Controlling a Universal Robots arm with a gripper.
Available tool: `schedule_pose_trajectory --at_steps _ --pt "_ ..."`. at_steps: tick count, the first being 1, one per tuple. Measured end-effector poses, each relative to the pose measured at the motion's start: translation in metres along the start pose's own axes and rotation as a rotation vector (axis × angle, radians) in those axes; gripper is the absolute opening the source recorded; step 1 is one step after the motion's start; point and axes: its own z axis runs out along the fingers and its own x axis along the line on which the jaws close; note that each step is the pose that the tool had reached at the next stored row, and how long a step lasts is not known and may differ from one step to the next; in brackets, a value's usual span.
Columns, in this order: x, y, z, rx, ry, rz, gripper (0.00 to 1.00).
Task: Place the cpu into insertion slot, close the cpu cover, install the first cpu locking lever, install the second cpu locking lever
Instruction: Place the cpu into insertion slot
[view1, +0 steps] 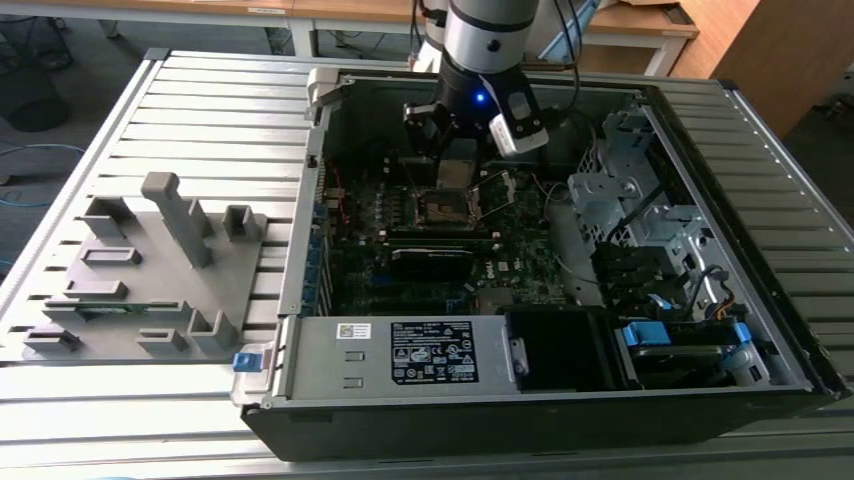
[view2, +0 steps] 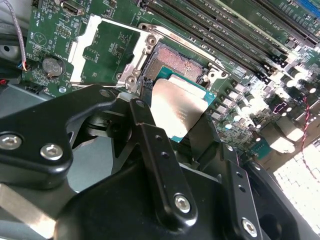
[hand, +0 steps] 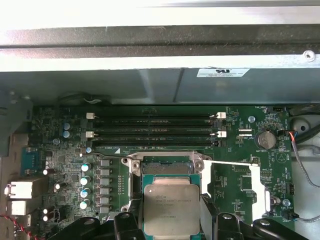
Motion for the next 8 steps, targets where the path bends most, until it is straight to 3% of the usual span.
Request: schedule_pose_trajectory --at_steps 8 --pt "0.0000 -0.0003 0.0027 0.0004 0.0003 0.000 0.54"
